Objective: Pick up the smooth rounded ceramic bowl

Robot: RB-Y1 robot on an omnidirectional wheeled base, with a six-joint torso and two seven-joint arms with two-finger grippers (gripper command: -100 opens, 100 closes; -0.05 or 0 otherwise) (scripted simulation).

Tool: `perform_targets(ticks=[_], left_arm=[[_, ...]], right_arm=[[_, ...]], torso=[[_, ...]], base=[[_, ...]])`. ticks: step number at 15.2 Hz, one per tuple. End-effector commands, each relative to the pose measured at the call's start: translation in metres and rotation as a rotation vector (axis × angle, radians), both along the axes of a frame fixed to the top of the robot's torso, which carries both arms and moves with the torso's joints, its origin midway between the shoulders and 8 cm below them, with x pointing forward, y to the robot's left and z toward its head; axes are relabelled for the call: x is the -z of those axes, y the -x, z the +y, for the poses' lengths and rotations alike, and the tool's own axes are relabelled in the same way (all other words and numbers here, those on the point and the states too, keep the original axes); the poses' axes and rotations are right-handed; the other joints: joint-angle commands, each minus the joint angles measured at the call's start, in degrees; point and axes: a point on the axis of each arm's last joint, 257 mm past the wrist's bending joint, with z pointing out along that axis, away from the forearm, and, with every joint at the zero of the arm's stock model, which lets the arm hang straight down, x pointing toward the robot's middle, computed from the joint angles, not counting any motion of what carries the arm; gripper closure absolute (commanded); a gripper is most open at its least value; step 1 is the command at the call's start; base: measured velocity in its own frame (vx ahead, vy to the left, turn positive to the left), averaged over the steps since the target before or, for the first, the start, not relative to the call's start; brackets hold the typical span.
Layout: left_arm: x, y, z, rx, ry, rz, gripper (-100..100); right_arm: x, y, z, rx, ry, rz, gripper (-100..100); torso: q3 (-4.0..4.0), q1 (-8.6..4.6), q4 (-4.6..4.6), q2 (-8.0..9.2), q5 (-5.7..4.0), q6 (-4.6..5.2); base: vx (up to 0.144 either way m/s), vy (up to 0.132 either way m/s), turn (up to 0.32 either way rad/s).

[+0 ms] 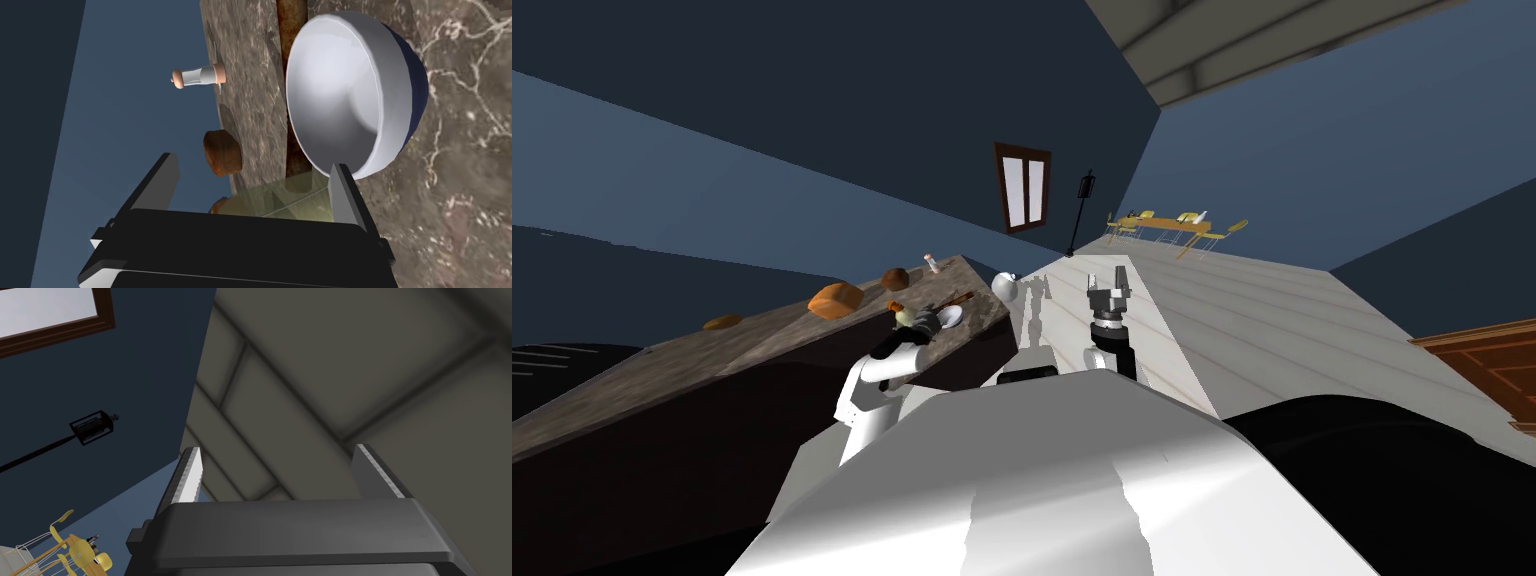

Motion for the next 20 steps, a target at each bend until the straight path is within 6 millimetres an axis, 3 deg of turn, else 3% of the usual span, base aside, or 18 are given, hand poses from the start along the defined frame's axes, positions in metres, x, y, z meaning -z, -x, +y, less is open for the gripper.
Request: perform_targets(ticks=[1,20], left_arm=[[0.007,0.002,0.005,-0.016,0.013,0.037,-100],[0.057,0.038,0.022,-0.110,0.103,0.329,-100]], right_arm=[[0.000,0.000,0.000,0.000,0.000,0.000,0],[0.000,0.000,0.000,0.000,0.000,0.000,0]], torso=[[0.00,0.00,0.00,0.00,0.00,0.00],[-0.03,-0.01,-0.01,-0.05,0.00,0.00]], base=[[0.002,0.007,-0.054],[0.007,0.009,-0.042]])
